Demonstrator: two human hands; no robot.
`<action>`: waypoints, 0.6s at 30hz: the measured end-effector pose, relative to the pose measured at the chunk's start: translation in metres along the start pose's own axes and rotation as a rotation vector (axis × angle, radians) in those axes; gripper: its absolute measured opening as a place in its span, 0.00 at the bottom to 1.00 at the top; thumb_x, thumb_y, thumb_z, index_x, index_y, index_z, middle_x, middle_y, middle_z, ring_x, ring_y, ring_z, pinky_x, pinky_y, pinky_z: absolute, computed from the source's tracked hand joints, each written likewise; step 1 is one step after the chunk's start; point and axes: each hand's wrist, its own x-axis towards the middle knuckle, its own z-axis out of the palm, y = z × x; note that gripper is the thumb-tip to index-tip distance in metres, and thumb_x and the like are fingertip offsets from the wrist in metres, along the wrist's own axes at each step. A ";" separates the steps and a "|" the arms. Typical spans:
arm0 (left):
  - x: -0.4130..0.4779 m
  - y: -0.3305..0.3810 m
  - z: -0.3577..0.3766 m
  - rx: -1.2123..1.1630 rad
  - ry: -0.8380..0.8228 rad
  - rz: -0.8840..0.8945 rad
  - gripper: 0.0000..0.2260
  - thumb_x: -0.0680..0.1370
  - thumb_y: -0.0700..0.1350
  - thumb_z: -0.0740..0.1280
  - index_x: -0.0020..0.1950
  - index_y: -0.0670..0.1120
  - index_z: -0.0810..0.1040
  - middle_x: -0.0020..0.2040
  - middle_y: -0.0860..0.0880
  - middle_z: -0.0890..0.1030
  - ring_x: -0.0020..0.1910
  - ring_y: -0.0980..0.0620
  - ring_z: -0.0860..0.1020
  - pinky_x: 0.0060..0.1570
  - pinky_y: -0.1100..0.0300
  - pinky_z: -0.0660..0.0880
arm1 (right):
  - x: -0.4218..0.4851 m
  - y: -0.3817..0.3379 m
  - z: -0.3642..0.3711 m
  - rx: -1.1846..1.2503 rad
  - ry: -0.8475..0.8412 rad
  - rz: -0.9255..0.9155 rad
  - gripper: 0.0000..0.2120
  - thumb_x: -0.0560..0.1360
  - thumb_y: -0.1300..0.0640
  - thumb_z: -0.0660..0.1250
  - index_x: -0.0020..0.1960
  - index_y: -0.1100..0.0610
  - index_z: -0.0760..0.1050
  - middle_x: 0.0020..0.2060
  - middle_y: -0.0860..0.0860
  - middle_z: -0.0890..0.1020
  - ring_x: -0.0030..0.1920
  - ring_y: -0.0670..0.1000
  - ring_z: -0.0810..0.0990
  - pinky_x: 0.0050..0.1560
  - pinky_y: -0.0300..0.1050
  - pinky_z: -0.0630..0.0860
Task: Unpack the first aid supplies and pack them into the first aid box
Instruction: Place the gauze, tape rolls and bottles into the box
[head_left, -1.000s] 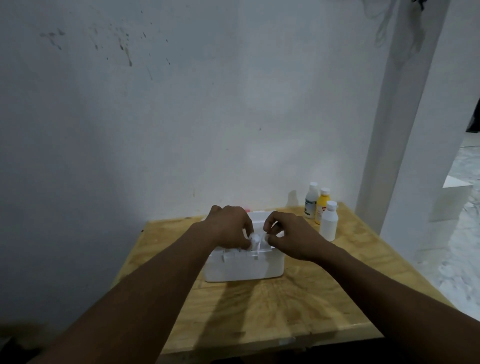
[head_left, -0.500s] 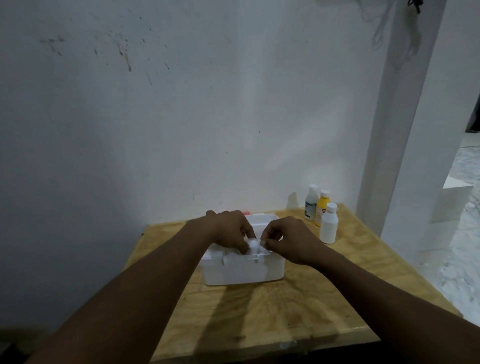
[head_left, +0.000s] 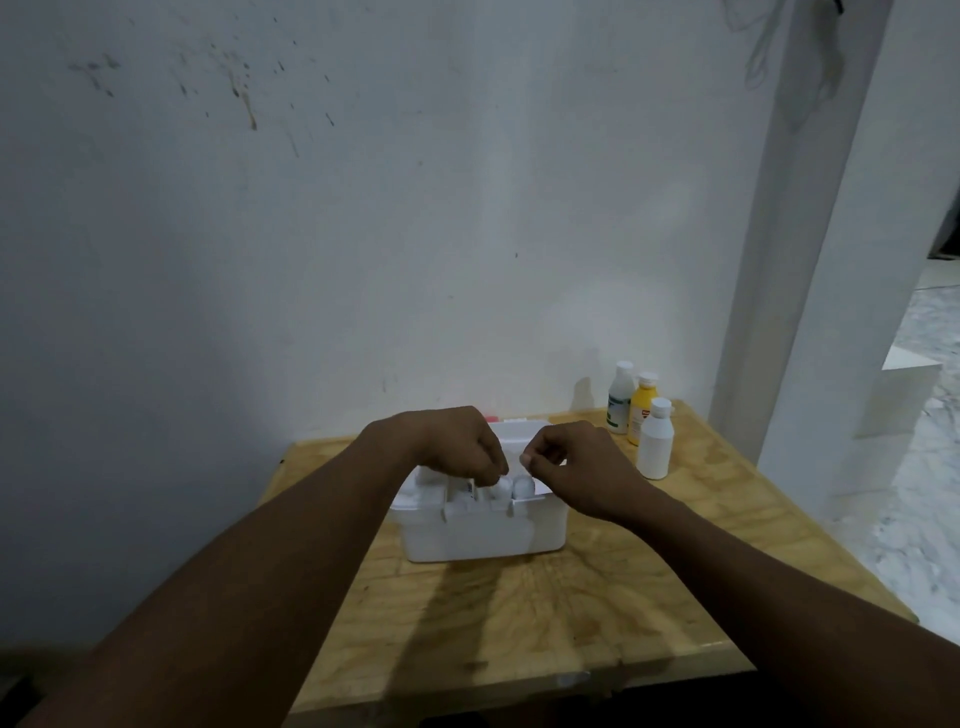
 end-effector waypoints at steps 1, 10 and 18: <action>0.000 0.000 0.000 -0.022 0.018 0.000 0.14 0.76 0.42 0.68 0.60 0.49 0.85 0.46 0.61 0.79 0.48 0.60 0.77 0.54 0.62 0.72 | 0.000 0.000 -0.001 0.008 0.032 -0.002 0.07 0.75 0.50 0.68 0.44 0.51 0.83 0.39 0.45 0.85 0.41 0.44 0.82 0.48 0.53 0.81; 0.022 0.015 0.004 -0.092 0.302 0.071 0.11 0.76 0.45 0.68 0.56 0.49 0.85 0.50 0.52 0.82 0.47 0.53 0.80 0.47 0.59 0.79 | 0.003 0.029 -0.033 0.028 0.290 0.150 0.04 0.74 0.58 0.68 0.42 0.54 0.81 0.37 0.47 0.84 0.39 0.43 0.80 0.38 0.32 0.70; 0.072 0.069 0.026 0.170 0.301 0.135 0.15 0.74 0.51 0.69 0.60 0.53 0.81 0.58 0.52 0.79 0.59 0.50 0.77 0.60 0.50 0.73 | -0.012 0.085 -0.058 -0.051 0.395 0.318 0.07 0.73 0.56 0.69 0.51 0.53 0.77 0.44 0.49 0.81 0.43 0.48 0.78 0.42 0.42 0.70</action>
